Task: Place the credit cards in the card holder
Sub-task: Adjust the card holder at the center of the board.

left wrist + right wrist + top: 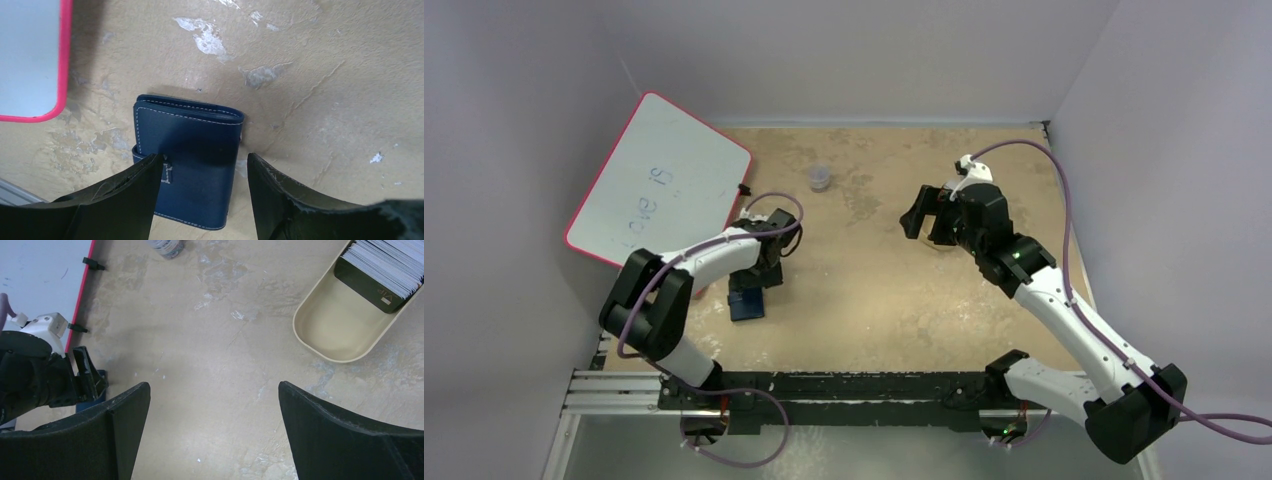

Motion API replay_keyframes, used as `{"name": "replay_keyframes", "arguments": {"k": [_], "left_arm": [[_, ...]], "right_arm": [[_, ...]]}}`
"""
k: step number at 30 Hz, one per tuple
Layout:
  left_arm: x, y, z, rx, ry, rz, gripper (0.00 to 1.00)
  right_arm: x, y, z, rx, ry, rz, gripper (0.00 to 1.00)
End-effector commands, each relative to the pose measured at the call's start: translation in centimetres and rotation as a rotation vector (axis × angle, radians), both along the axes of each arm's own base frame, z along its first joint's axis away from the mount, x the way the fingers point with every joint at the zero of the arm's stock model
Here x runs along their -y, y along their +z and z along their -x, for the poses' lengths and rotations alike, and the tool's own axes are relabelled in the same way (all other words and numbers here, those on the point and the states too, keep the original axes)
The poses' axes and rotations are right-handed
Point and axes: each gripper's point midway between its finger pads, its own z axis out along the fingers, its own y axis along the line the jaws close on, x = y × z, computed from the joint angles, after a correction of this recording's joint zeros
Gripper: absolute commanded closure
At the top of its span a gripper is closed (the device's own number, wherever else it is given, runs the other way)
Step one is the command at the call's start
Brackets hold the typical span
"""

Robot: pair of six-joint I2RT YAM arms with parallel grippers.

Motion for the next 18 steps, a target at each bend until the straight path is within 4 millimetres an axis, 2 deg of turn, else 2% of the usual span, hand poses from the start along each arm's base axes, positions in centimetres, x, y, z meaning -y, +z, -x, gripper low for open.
{"name": "replay_keyframes", "arguments": {"k": [1, 4, 7, 12, 14, 18], "left_arm": [[0.4, -0.7, -0.7, 0.031, 0.011, -0.034, 0.38], [1.5, -2.1, -0.7, 0.019, -0.003, 0.001, 0.43], [4.1, -3.0, -0.7, 0.008, -0.041, 0.054, 0.52], [12.2, -2.0, -1.6, 0.072, -0.158, 0.248, 0.69], [14.4, -1.5, -2.2, 0.09, -0.196, 0.288, 0.74], [15.6, -0.9, -3.3, 0.096, -0.239, 0.252, 0.88]], "right_arm": [[0.5, 2.9, -0.5, 0.076, -0.007, 0.007, 0.01], [1.0, 3.2, -0.5, 0.081, -0.019, 0.028, 0.01], [1.4, 3.4, -0.3, 0.087, -0.028, 0.038, 0.01], [1.5, 3.3, -0.1, 0.096, -0.033, 0.023, 0.01], [1.4, 3.2, 0.0, 0.094, -0.031, 0.017, 0.01], [1.5, 2.9, 0.2, 0.082, -0.032, 0.02, 0.01]]}}
